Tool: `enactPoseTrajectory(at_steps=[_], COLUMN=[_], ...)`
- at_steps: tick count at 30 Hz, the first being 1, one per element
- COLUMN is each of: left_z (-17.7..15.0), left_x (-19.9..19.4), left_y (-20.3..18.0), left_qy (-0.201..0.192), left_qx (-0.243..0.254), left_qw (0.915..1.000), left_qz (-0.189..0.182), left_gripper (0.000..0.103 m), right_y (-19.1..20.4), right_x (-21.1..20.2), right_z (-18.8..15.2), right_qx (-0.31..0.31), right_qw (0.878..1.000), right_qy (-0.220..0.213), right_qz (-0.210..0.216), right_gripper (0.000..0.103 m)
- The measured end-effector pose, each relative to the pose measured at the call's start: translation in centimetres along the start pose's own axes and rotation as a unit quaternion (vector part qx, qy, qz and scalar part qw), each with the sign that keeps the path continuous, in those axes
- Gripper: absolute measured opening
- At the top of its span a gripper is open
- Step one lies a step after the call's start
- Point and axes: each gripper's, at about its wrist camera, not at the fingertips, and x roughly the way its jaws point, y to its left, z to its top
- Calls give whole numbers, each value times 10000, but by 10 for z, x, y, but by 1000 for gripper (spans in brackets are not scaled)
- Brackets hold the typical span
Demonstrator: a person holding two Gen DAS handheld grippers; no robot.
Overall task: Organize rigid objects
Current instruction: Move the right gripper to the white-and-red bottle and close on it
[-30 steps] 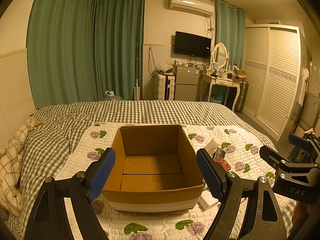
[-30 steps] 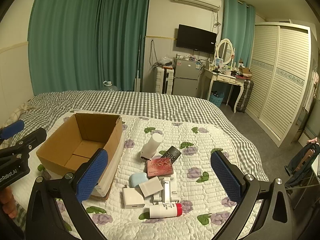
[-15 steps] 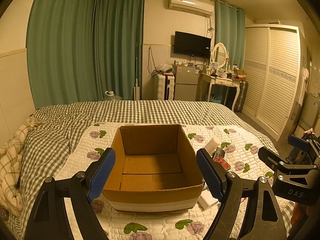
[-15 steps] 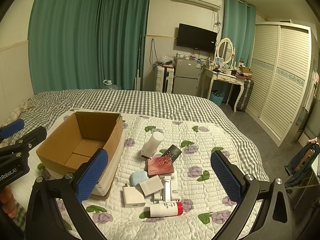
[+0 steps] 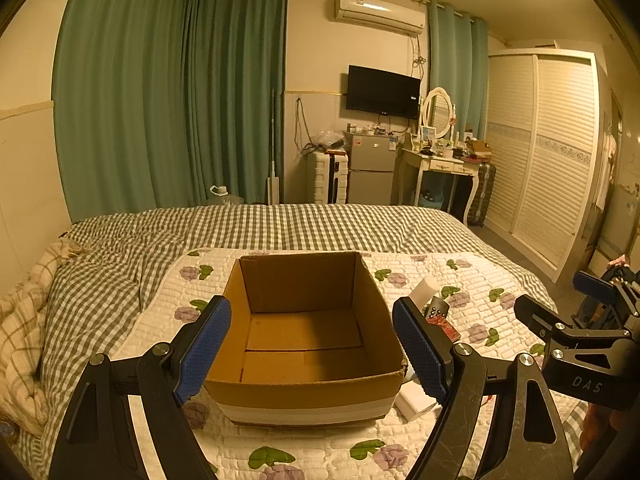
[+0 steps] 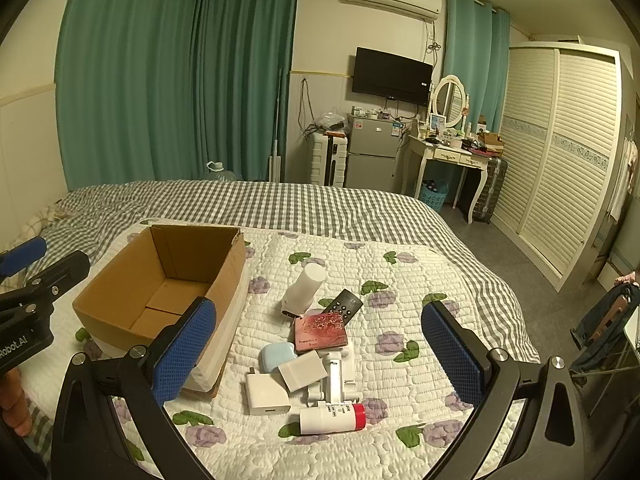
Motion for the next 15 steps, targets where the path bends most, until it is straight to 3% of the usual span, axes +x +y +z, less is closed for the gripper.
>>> enactPoseTrajectory(at_steps=[7,15], left_z=[10,11], left_x=[7,47], left_y=[9,40], left_qy=[305,1027], left_qx=[174,713], left_qw=[9994,9895], left_qz=[9,722], left_gripper=[86,86], right_y=[-9,-39], right_x=[7,36], right_z=[1,0], right_qx=[-119,-346], right_qw=[9999,9984], right_qy=[53,337], right_qz=[-45,-307], right_gripper=[103,103])
